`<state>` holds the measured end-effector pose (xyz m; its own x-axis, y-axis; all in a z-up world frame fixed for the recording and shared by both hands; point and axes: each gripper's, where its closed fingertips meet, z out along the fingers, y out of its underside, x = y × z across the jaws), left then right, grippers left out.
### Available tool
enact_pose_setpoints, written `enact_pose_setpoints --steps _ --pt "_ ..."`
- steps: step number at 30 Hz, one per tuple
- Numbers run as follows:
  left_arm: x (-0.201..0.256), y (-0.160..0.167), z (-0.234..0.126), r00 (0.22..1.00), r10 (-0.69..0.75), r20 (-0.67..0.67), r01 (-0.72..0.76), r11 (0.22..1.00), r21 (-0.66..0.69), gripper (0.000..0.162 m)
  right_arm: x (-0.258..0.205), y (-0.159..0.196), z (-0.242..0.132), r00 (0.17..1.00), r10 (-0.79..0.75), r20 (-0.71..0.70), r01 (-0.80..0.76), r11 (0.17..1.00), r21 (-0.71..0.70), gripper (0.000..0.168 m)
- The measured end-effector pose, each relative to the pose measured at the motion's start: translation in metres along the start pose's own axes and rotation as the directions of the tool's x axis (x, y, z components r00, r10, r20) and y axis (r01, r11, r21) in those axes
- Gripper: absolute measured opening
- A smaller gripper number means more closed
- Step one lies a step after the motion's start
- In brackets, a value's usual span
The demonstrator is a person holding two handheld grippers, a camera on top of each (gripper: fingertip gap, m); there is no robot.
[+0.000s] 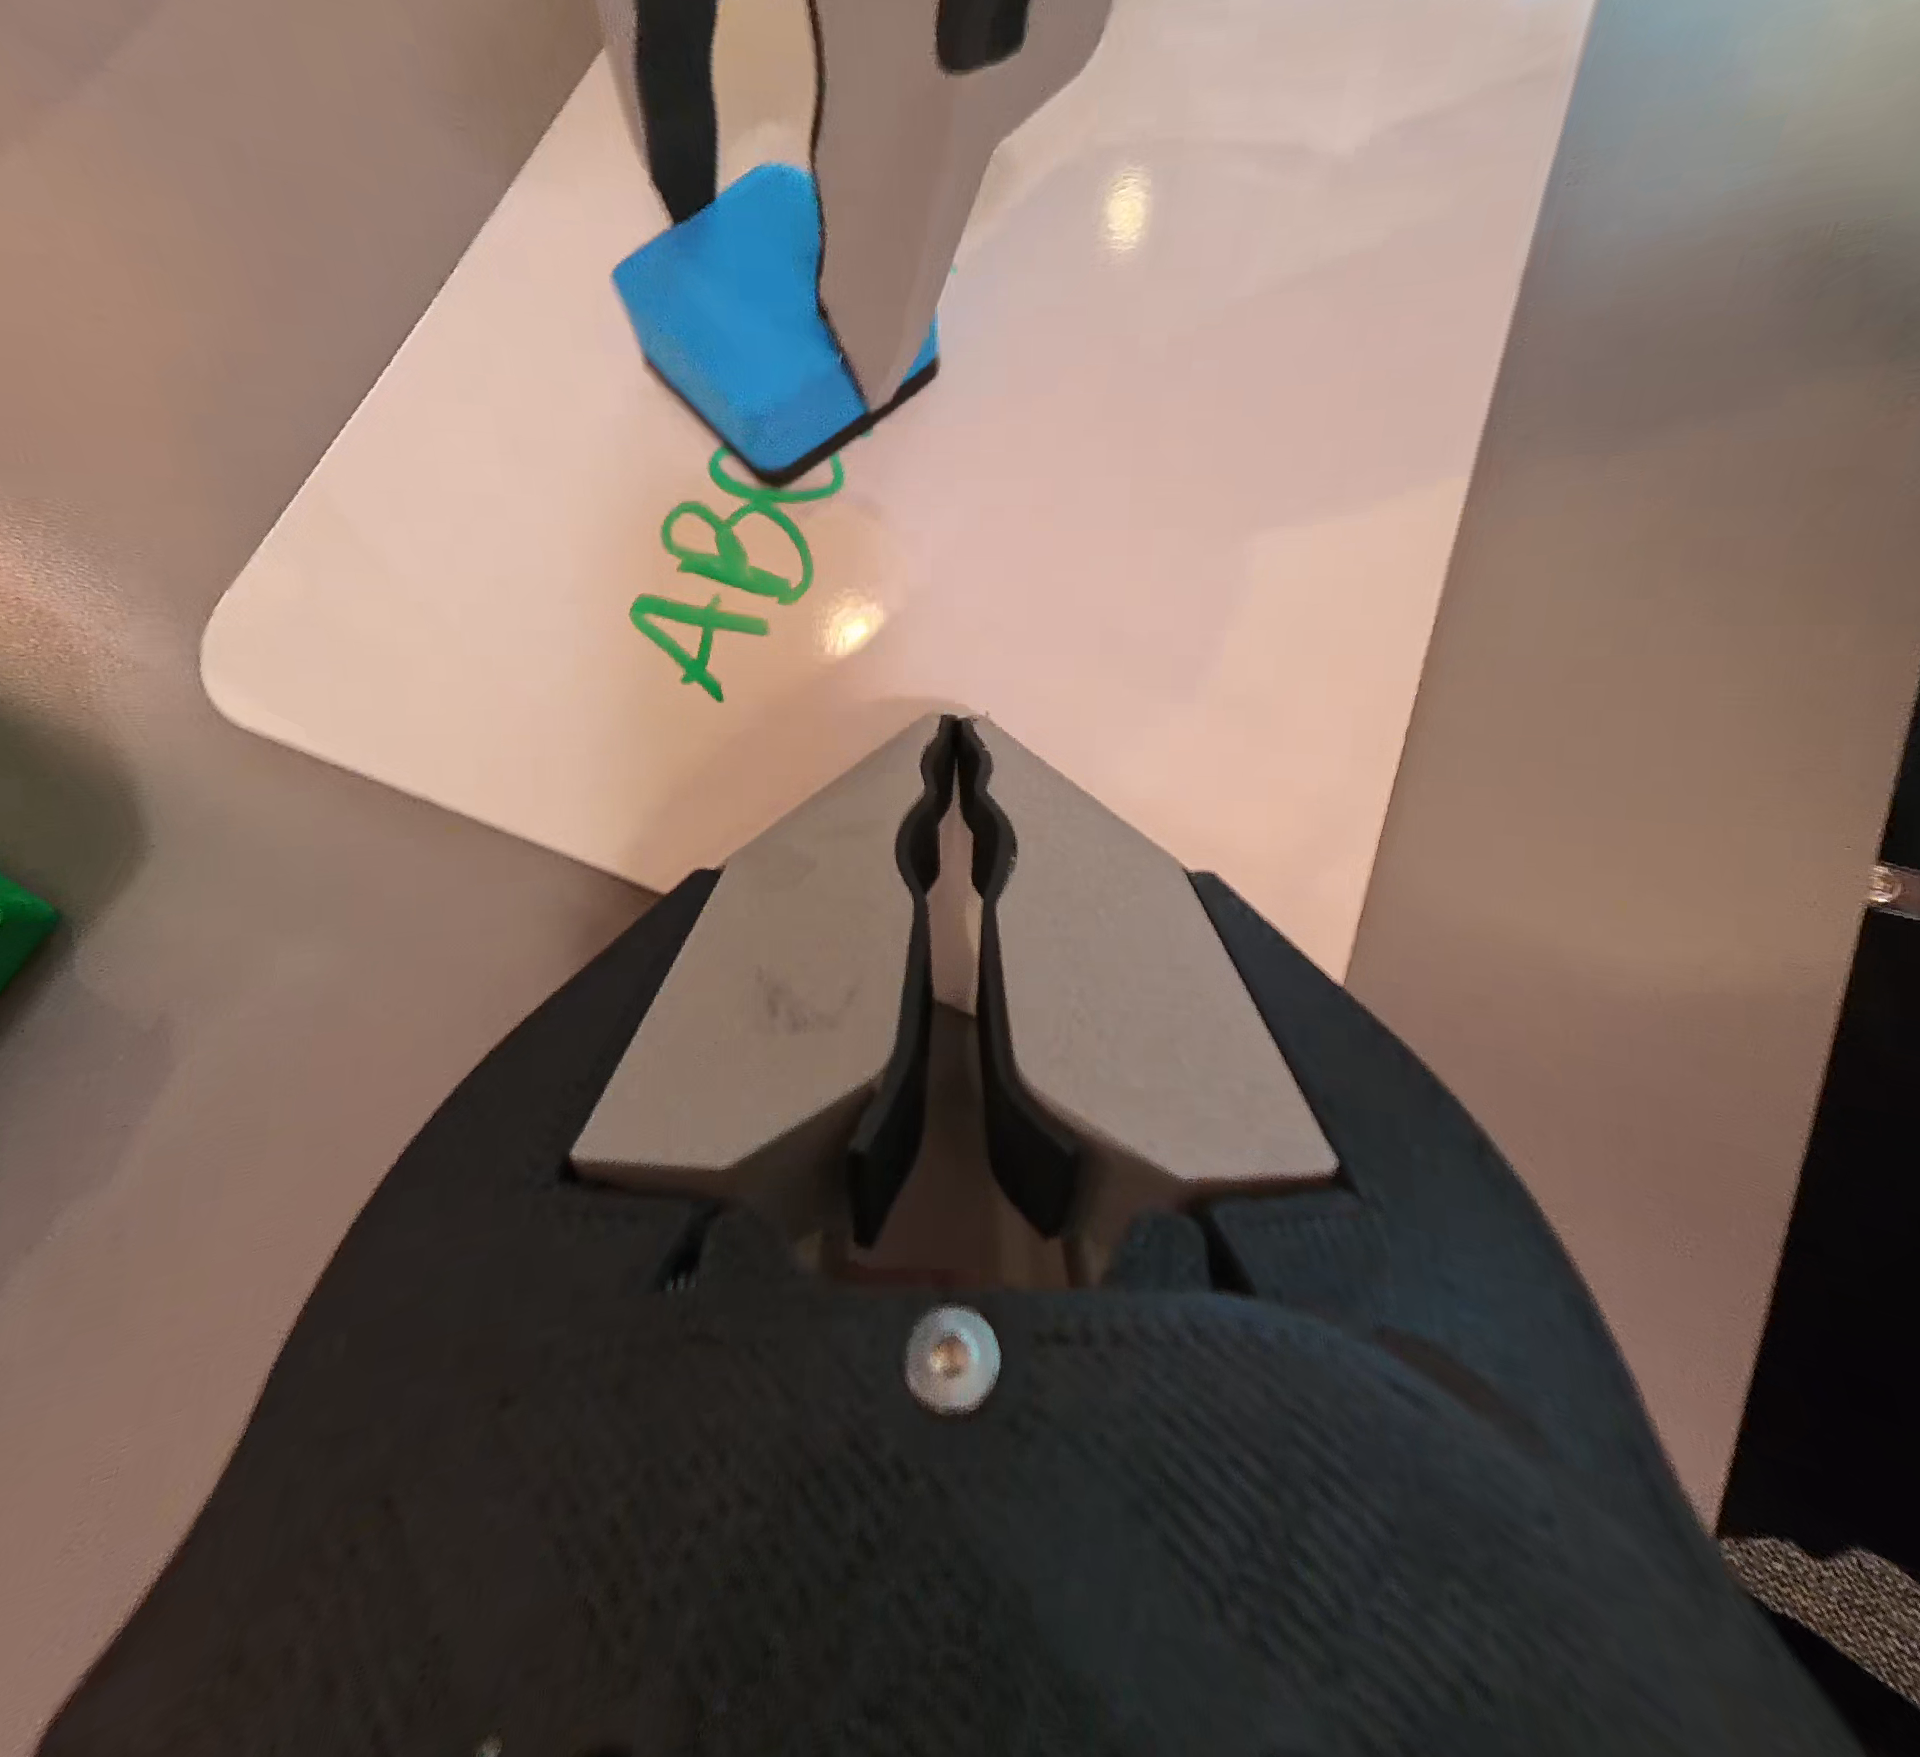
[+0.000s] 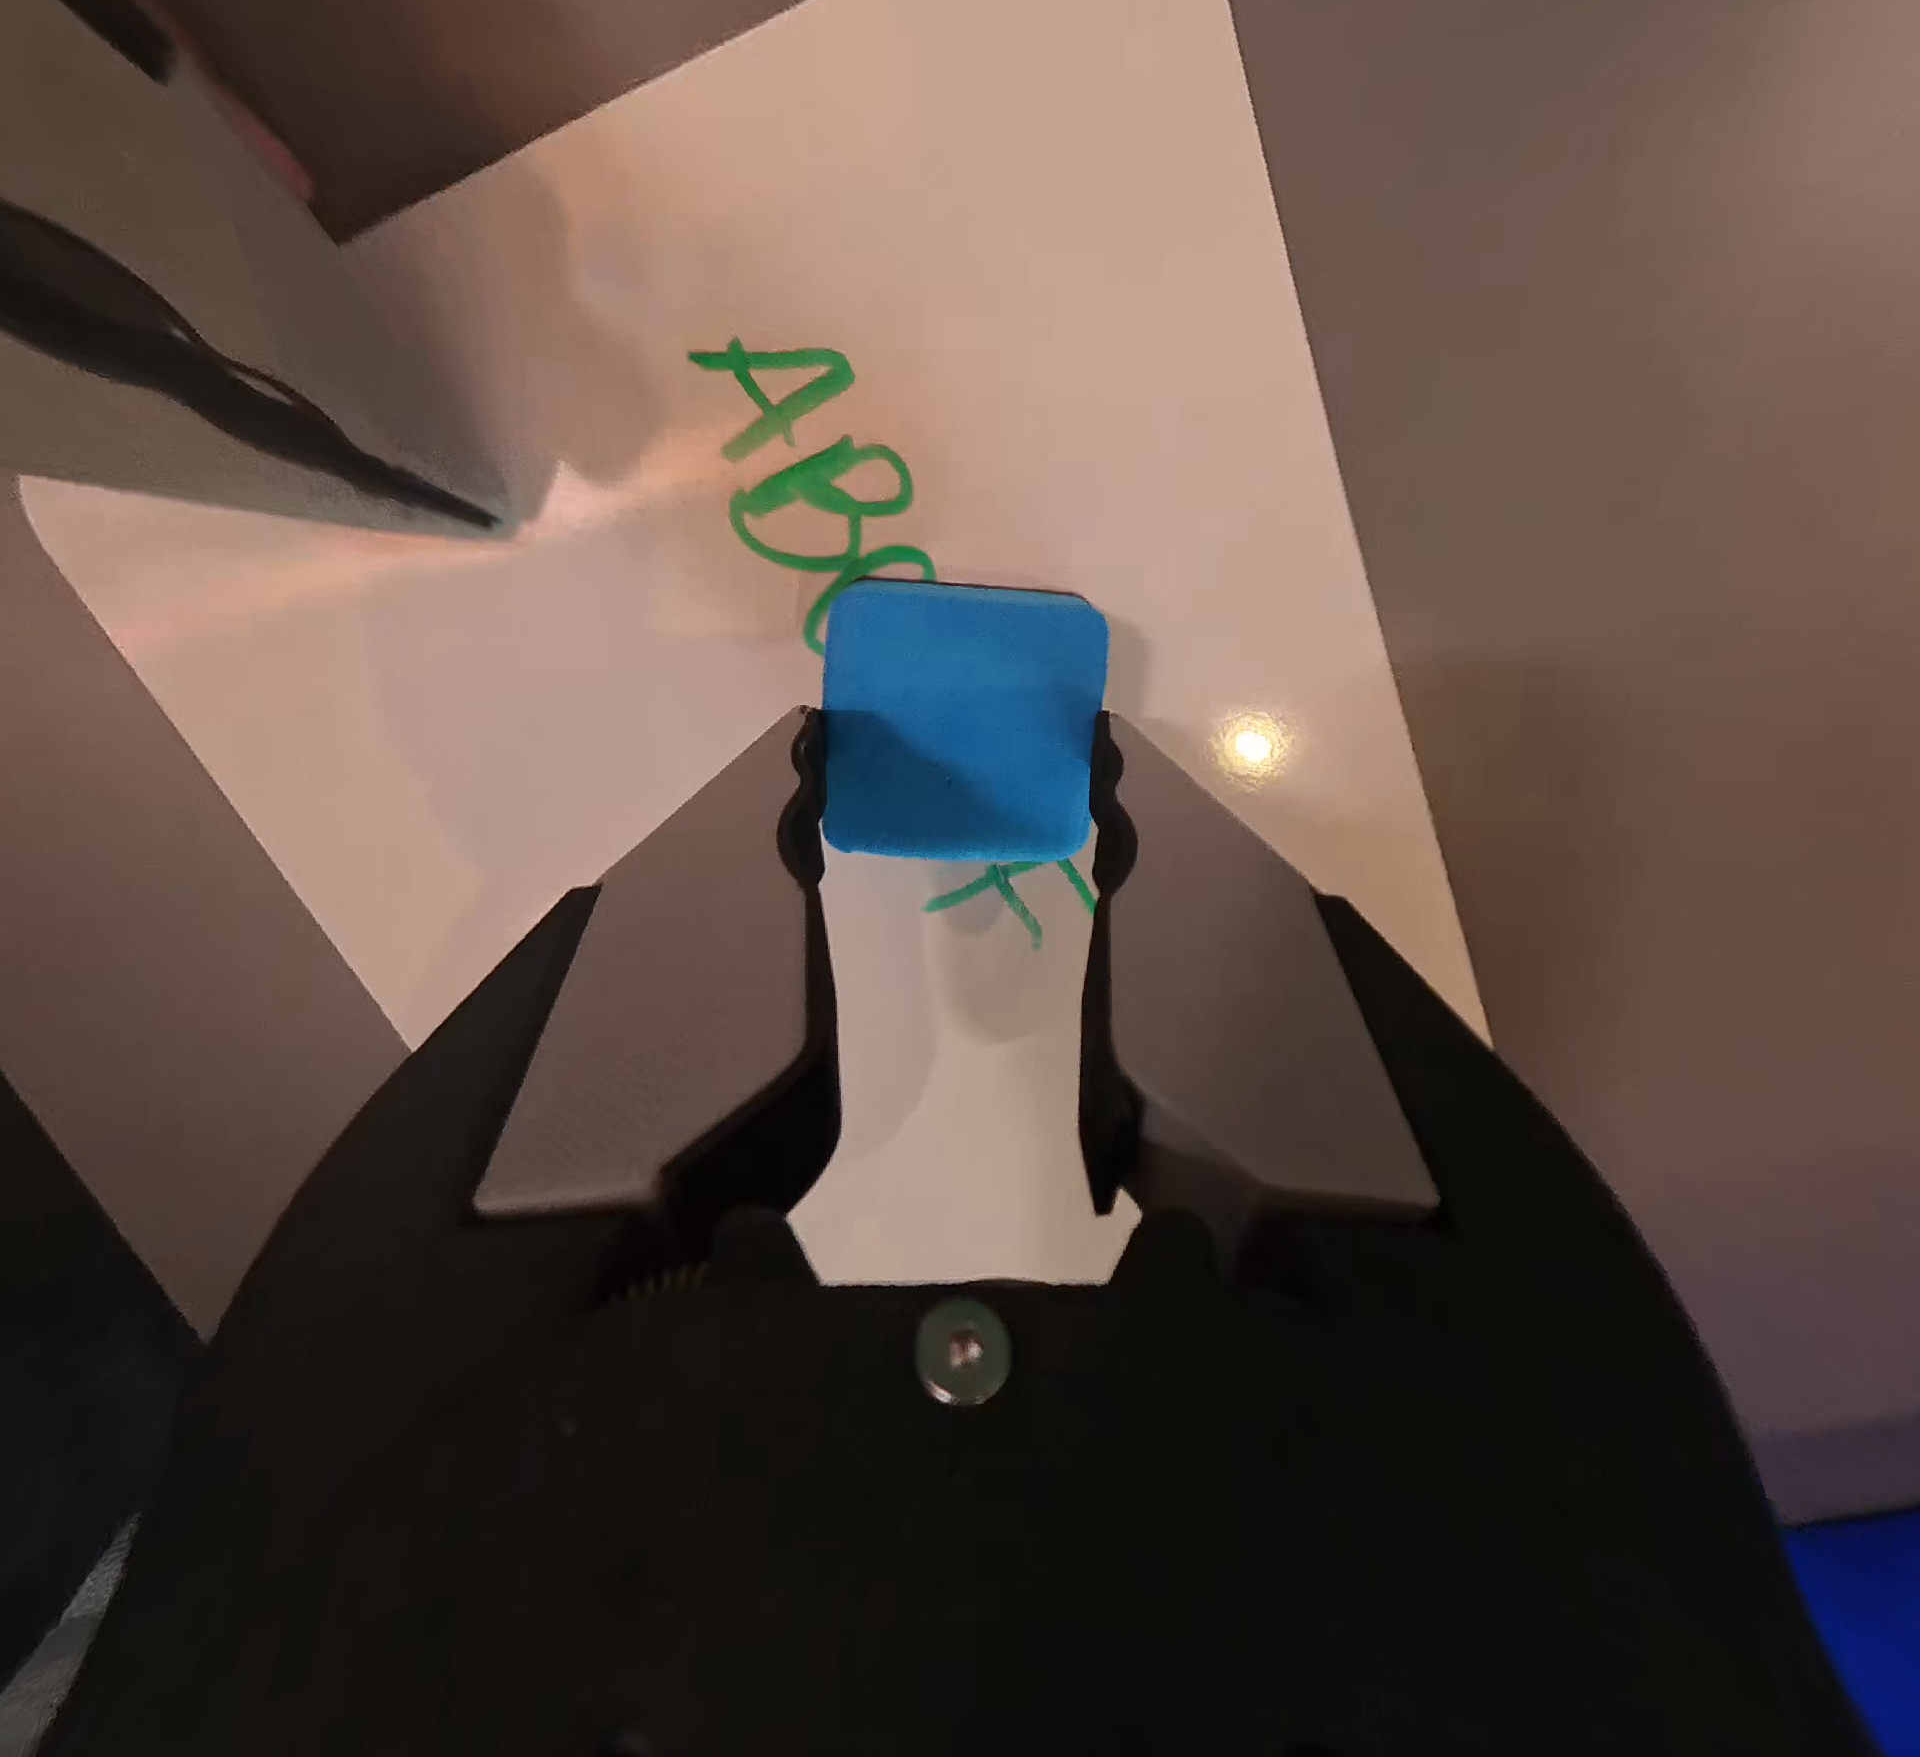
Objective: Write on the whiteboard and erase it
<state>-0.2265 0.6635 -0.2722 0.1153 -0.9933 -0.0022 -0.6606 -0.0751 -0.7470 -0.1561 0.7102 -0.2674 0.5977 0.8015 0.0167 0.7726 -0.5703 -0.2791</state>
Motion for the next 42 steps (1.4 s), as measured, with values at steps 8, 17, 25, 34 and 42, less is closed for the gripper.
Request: enact_pose_setpoints --steps 8,17,25,34,42 --pt "0.002 0.000 0.001 1.000 -0.010 -0.017 0.010 1.000 -0.001 0.000 0.004 0.021 -0.006 0.999 -0.032 -0.028 0.029 0.996 -0.088 0.049" --pt "-0.002 0.000 0.001 1.000 -0.017 0.003 0.017 1.000 -0.003 0.000 -0.002 0.037 -0.011 0.998 -0.058 -0.007 0.057 0.989 -0.133 0.049" --pt "-0.002 0.000 0.001 1.000 -0.017 -0.002 0.017 1.000 -0.004 0.000 -0.009 0.032 -0.009 0.997 -0.072 0.030 0.074 0.995 -0.070 0.049" --pt "-0.002 0.000 0.001 1.000 -0.019 -0.006 0.019 1.000 -0.003 0.000 -0.017 0.016 -0.004 0.995 -0.090 0.032 0.092 0.995 -0.042 0.049" --pt "-0.002 0.000 0.001 1.000 -0.017 -0.005 0.017 1.000 -0.002 0.000 -0.012 -0.018 0.005 0.995 -0.097 0.025 0.096 0.995 0.038 0.049"
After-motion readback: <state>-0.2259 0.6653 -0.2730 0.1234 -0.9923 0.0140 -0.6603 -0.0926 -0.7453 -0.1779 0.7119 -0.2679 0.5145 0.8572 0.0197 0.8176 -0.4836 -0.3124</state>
